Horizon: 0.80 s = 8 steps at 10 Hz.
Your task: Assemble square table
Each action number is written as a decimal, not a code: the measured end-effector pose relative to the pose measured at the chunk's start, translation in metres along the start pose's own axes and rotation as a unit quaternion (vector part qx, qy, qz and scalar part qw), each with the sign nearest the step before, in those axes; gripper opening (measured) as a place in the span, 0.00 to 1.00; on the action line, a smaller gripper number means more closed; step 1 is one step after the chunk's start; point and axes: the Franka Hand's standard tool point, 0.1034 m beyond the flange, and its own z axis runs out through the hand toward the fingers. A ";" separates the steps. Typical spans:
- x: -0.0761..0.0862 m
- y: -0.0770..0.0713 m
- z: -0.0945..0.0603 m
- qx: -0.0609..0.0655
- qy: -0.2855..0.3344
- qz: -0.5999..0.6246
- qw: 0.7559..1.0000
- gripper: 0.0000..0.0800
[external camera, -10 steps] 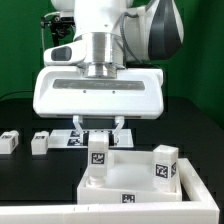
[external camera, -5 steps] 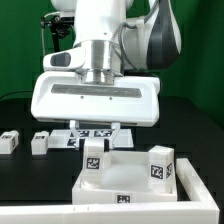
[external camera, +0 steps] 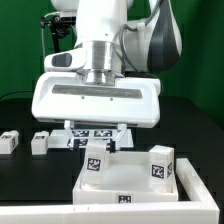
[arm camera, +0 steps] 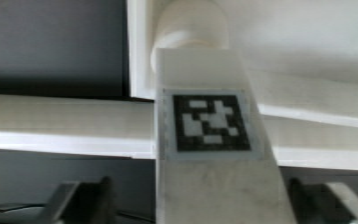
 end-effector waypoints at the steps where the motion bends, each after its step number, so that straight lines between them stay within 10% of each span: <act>1: 0.000 0.000 0.000 0.000 -0.001 0.000 1.000 0.62; 2: 0.004 -0.001 -0.002 0.006 -0.008 0.002 1.000 0.78; 8: 0.027 0.003 -0.021 0.026 -0.025 0.013 0.999 0.81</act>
Offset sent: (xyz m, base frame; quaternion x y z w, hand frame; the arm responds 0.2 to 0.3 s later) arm 0.0079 -0.0046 0.0149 0.0163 -0.0206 -0.0191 0.9995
